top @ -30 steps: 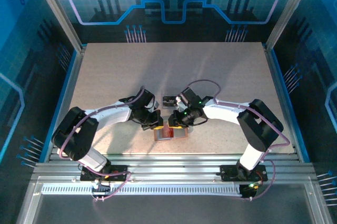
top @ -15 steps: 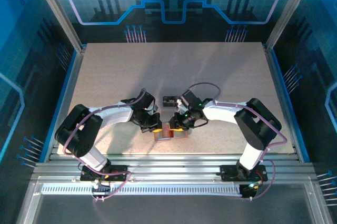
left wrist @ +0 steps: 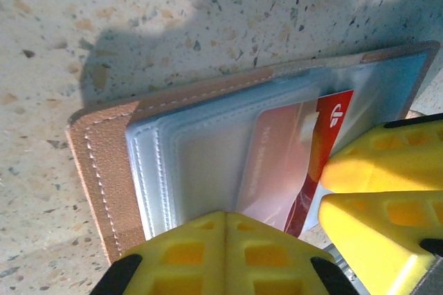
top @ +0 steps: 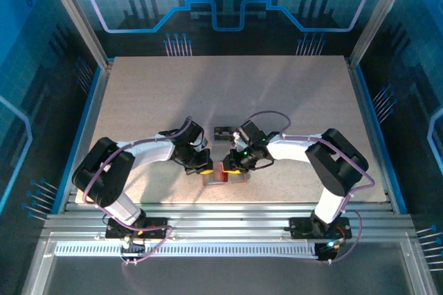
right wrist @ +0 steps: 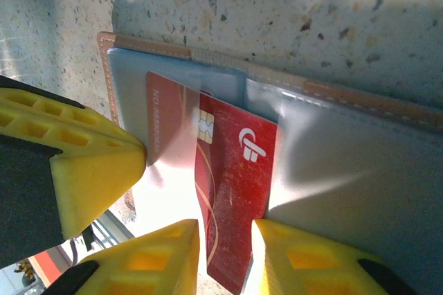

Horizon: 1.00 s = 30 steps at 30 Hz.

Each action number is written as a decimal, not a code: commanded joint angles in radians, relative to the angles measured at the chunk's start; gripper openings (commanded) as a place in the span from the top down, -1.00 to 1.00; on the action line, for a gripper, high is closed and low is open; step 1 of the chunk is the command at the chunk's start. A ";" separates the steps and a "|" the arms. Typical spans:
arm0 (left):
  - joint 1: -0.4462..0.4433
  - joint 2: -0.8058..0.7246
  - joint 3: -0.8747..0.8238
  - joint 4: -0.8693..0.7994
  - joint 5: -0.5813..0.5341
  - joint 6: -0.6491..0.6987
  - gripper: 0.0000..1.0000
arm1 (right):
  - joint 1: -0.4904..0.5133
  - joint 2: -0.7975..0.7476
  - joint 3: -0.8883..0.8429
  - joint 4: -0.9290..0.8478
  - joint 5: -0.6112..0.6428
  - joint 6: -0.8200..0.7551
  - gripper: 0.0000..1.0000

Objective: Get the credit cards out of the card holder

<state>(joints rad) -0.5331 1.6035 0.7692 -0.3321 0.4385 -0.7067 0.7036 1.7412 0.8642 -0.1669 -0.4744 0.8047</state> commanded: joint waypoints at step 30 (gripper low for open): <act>-0.007 -0.014 -0.016 -0.055 -0.030 0.012 0.99 | -0.017 0.007 -0.061 0.078 -0.047 0.048 0.49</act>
<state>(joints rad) -0.5331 1.6016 0.7692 -0.3355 0.4377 -0.7067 0.6991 1.7306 0.8219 -0.1139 -0.4969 0.8352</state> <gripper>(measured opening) 0.040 0.257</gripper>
